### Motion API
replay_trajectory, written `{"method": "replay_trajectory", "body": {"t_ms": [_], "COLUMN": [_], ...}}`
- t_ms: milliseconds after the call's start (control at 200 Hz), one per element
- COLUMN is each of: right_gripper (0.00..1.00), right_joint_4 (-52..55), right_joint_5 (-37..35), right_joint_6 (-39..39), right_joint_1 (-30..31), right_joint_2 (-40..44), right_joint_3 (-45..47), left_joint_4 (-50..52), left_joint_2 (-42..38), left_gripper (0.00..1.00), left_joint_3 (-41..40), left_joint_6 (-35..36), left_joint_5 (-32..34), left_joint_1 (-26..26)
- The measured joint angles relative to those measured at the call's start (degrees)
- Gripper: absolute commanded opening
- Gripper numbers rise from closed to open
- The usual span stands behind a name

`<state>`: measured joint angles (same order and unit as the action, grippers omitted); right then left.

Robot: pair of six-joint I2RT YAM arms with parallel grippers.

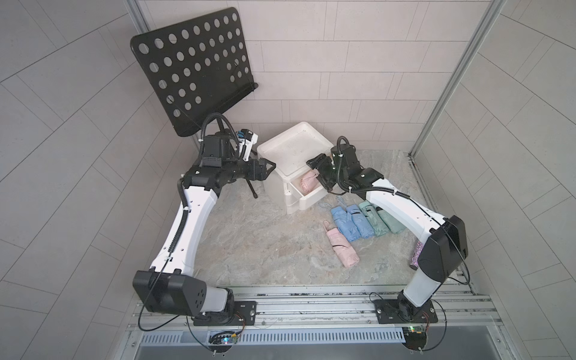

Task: Place the umbrella in the drawer by color
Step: Place the umbrella in the drawer, then pick up the umbrella from the center of the board.

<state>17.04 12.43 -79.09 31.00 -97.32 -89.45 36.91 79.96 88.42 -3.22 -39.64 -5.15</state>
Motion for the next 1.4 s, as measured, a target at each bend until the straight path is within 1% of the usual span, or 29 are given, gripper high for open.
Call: {"method": "replay_trajectory", "body": {"t_ms": [270, 465, 595, 746, 906, 936, 1086, 1231, 1401], "right_gripper": [0.78, 0.78, 0.78, 0.79, 0.79, 0.79, 0.79, 0.79, 0.78], "right_joint_4": [0.0, 0.4, 0.6, 4.6, 12.2, 14.1, 21.4, 26.4, 28.8], "right_joint_5": [0.4, -0.3, -0.7, 1.2, 4.1, 4.5, 3.9, 1.3, -2.4], "right_joint_6": [1.2, 6.2, 12.6, 22.8, 33.5, 35.6, 44.5, 49.7, 52.1], "right_joint_1": [2.4, 2.2, 1.0, -0.8, -1.6, -1.6, -1.0, 1.4, 5.4], "right_joint_2": [1.0, 4.7, 9.4, 14.3, 15.1, 15.1, 15.8, 17.8, 18.0], "right_joint_3": [0.0, 0.0, 0.9, 1.0, 0.9, 0.9, 2.4, 8.3, 15.8], "left_joint_4": [-0.2, -0.2, 0.7, 3.9, 7.8, 8.7, 13.8, 17.9, 20.0], "left_joint_2": [0.0, 0.0, -0.2, -2.0, -5.0, -5.6, -6.8, -6.5, -6.3], "left_gripper": [0.85, 0.85, 0.85, 0.85, 0.85, 0.87, 0.87, 0.87, 0.87], "left_joint_3": [0.0, 0.0, 0.0, 0.1, -0.5, -0.9, -4.6, -9.9, -15.5], "left_joint_6": [-0.3, -0.2, -0.2, 0.1, 1.1, 1.6, 4.3, 7.4, 9.8], "left_joint_5": [-0.2, -1.4, -4.2, -7.0, -10.7, -11.6, -15.7, -17.0, -17.1], "left_joint_1": [0.0, 0.0, 0.0, -0.1, -0.3, -0.4, -1.3, -2.5, -5.2]}}
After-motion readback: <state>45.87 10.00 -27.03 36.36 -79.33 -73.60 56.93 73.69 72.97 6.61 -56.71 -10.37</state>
